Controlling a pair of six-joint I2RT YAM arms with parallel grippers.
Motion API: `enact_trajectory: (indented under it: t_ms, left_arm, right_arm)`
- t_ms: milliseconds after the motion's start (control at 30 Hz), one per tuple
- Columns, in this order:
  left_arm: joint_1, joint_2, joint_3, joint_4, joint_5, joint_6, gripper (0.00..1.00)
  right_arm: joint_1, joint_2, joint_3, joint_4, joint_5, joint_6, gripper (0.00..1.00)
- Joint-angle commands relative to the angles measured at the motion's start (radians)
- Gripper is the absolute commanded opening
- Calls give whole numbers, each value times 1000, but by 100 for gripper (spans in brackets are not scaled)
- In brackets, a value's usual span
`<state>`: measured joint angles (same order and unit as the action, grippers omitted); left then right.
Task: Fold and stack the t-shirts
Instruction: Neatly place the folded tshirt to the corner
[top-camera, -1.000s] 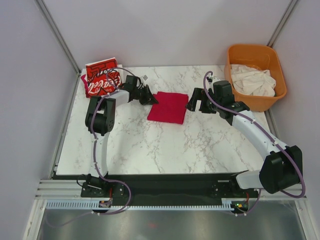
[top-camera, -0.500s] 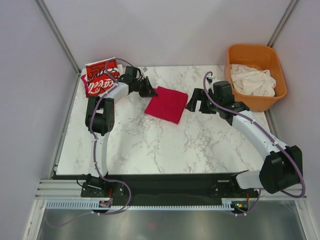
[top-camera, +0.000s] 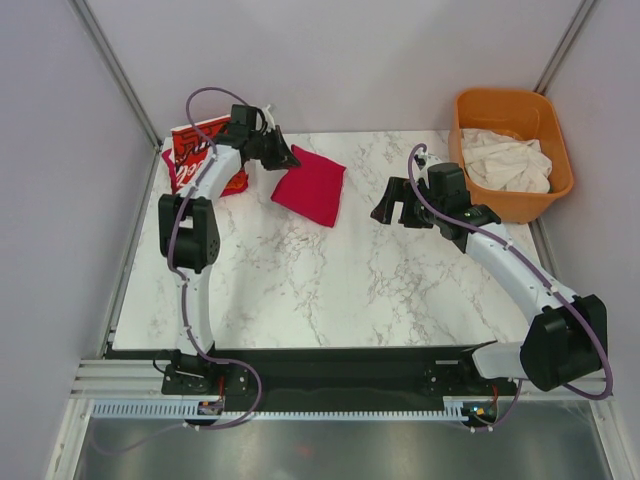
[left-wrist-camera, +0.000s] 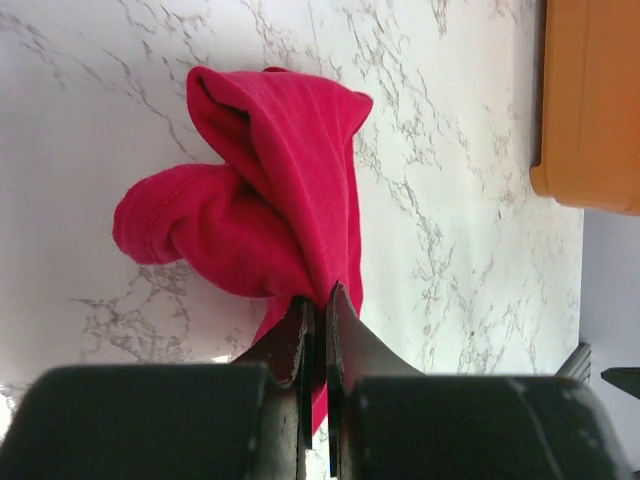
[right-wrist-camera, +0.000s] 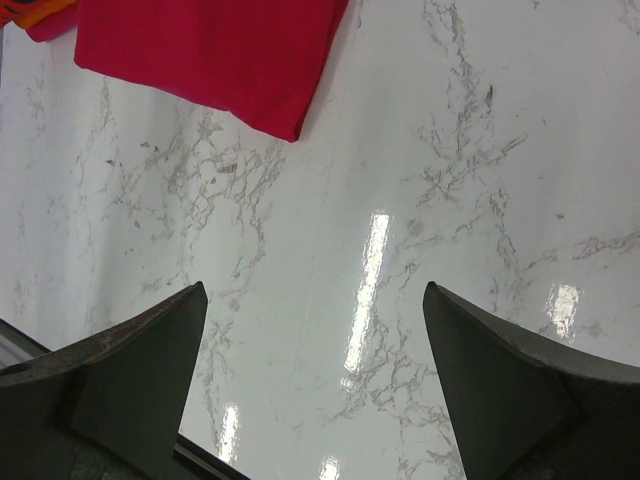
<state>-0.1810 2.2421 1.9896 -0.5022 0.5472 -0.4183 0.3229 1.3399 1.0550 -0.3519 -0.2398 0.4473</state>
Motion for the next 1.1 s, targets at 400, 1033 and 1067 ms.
enact_trajectory:
  t_ms: [400,1033,1067]
  left_arm:
    - [121,43,374,-153,10,69,2]
    - [478,-19,359,-170,114,33,2]
    - [488,-15,351,-168,118,33,2]
  right_arm:
    - [-2,-28,-16,48,-29,-7,98]
    - [-1,2,-23,68,-61,2,98]
    - [-2,2,-23,68,-62,2,98]
